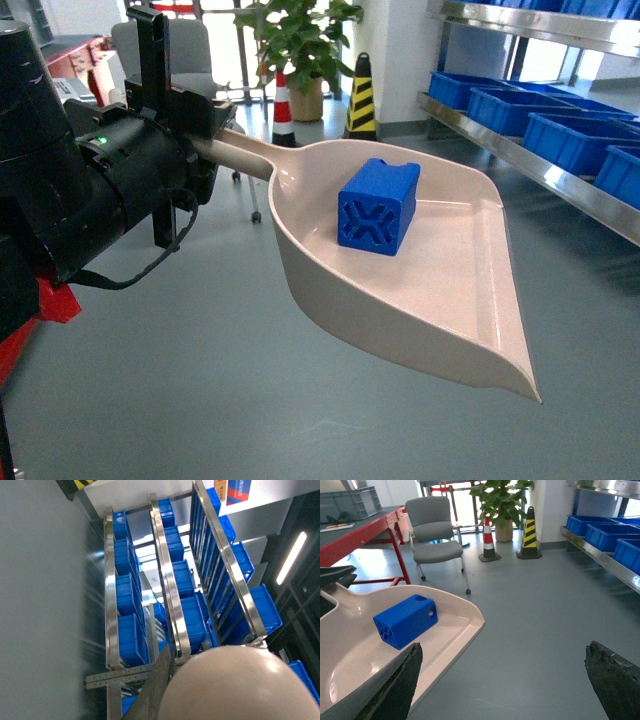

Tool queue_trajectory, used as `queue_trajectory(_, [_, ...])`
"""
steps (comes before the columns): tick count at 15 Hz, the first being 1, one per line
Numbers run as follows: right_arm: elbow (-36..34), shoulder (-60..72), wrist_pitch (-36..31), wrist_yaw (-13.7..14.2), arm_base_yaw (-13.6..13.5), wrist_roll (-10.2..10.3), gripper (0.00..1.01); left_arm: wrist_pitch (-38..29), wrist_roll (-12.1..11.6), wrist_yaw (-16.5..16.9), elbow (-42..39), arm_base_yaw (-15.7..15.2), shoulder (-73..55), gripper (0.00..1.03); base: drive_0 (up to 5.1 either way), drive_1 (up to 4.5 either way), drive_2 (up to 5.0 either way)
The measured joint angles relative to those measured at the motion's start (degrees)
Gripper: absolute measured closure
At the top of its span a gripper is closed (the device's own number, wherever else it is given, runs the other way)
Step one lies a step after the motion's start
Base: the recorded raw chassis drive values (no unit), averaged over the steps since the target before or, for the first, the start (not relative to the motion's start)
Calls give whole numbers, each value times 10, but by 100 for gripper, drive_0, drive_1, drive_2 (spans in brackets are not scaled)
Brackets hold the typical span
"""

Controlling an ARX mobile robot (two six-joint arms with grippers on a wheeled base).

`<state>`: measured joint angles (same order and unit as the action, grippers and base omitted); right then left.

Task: Place part in tray to right shelf

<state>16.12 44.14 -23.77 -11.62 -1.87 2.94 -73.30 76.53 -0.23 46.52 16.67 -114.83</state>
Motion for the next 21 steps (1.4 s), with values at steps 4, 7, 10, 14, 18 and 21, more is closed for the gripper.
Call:
queue_trajectory(4, [0, 0, 0, 0, 0, 0, 3, 0, 0, 0, 0, 0, 0, 91, -148, -148, -148])
queue_trajectory(7, [0, 0, 0, 0, 0, 0, 3, 0, 0, 0, 0, 0, 0, 91, -152, -152, -152])
queue_trajectory(10, [0, 0, 0, 0, 0, 0, 3, 0, 0, 0, 0, 0, 0, 91, -160, -160, -160])
queue_trajectory(14, [0, 0, 0, 0, 0, 0, 3, 0, 0, 0, 0, 0, 0, 91, -157, -157, -157])
queue_trajectory(18, [0, 0, 0, 0, 0, 0, 3, 0, 0, 0, 0, 0, 0, 91, -163, -163, -163])
queue_trajectory(21, [0, 0, 0, 0, 0, 0, 3, 0, 0, 0, 0, 0, 0, 91, -156, -156, -156])
